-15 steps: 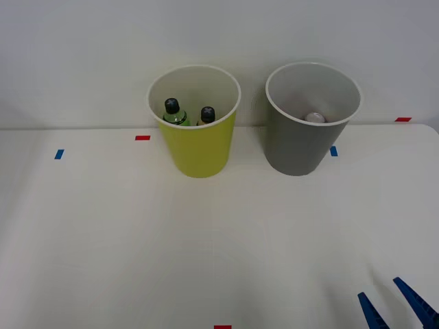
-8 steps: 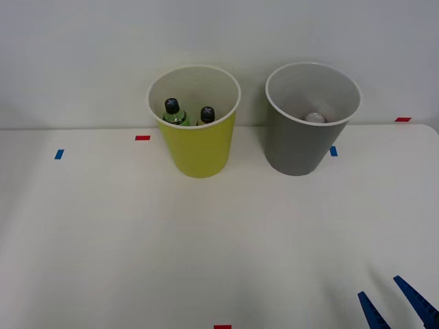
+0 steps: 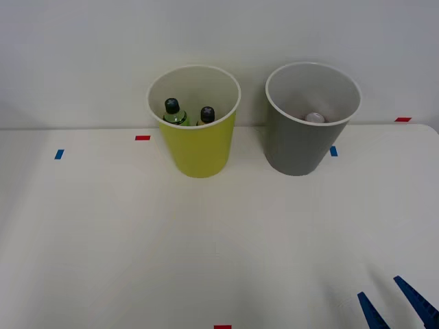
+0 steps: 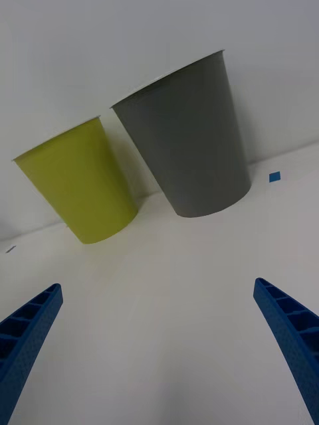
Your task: Put cans in the gray bin, plastic bottles in the light green bin
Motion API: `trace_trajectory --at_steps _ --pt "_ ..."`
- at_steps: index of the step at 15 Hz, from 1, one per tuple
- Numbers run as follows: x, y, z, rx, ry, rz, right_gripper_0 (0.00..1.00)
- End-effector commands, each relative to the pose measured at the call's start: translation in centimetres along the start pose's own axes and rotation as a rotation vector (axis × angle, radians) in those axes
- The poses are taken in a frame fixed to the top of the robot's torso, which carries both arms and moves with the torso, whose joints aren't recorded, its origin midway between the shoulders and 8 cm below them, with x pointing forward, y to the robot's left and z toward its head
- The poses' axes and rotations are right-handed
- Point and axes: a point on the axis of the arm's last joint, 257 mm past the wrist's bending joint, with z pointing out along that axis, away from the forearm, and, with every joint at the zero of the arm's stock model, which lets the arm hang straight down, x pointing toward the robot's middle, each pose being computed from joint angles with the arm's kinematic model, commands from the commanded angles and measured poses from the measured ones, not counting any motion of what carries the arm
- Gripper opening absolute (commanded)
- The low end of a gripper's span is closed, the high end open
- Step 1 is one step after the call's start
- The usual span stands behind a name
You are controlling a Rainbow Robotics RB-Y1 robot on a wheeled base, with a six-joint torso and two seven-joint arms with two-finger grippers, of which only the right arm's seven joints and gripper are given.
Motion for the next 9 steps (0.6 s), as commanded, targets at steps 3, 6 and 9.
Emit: trace_trajectory --at_steps 3,6,9 --pt "1.0 0.9 0.6 -0.045 0.04 -0.075 1.0" --pt "1.7 0.9 1.0 -0.058 0.063 -0.157 1.0" --pt "1.9 0.8 0.8 -0.048 0.069 -0.174 1.0"
